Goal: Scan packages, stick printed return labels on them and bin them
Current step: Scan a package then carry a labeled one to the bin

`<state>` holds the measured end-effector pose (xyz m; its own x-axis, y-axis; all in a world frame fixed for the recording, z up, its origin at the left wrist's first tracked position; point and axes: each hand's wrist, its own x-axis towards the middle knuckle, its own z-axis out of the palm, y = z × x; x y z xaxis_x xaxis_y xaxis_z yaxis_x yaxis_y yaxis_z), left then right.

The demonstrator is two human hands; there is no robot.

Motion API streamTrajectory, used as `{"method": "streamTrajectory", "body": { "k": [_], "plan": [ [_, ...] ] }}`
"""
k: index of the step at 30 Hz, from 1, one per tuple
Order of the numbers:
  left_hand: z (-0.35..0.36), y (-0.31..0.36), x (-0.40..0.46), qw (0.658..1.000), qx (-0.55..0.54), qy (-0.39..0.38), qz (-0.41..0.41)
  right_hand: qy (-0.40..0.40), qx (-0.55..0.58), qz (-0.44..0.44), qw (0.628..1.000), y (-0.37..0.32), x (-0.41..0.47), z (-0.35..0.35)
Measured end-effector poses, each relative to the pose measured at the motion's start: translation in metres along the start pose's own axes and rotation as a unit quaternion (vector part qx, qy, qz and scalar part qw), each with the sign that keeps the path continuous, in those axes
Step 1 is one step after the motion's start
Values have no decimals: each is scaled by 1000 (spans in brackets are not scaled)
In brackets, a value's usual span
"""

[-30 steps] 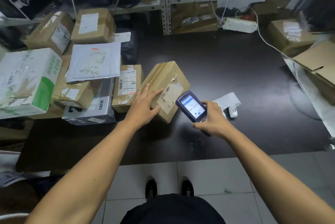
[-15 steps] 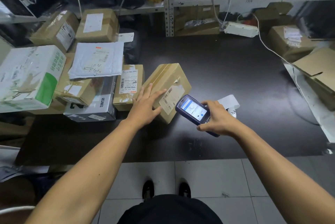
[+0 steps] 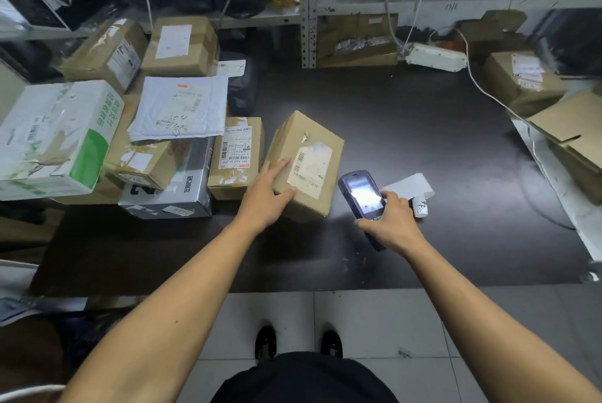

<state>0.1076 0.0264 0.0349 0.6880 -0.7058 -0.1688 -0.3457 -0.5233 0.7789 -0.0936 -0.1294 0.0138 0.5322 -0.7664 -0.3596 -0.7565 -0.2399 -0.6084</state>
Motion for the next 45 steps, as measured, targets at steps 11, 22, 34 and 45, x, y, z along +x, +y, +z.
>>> {"method": "streamTrajectory", "body": {
  "k": [11, 22, 34, 45],
  "plan": [
    [27, -21, -36, 986, -150, 11, -70, 22, 25, 93, 995, 5, -13, 54],
    [23, -35, -38, 992, -101, -13, -72, 50, -10, 117, 992, 5, -20, 76],
    [7, -20, -21, 991, 113, 35, 54, 103, -57, 77, 990, -7, -23, 60],
    [100, 71, 28, 964, 117, -91, 220, 214, 46, 92, 971, 33, 4, -6]
  ]
}}
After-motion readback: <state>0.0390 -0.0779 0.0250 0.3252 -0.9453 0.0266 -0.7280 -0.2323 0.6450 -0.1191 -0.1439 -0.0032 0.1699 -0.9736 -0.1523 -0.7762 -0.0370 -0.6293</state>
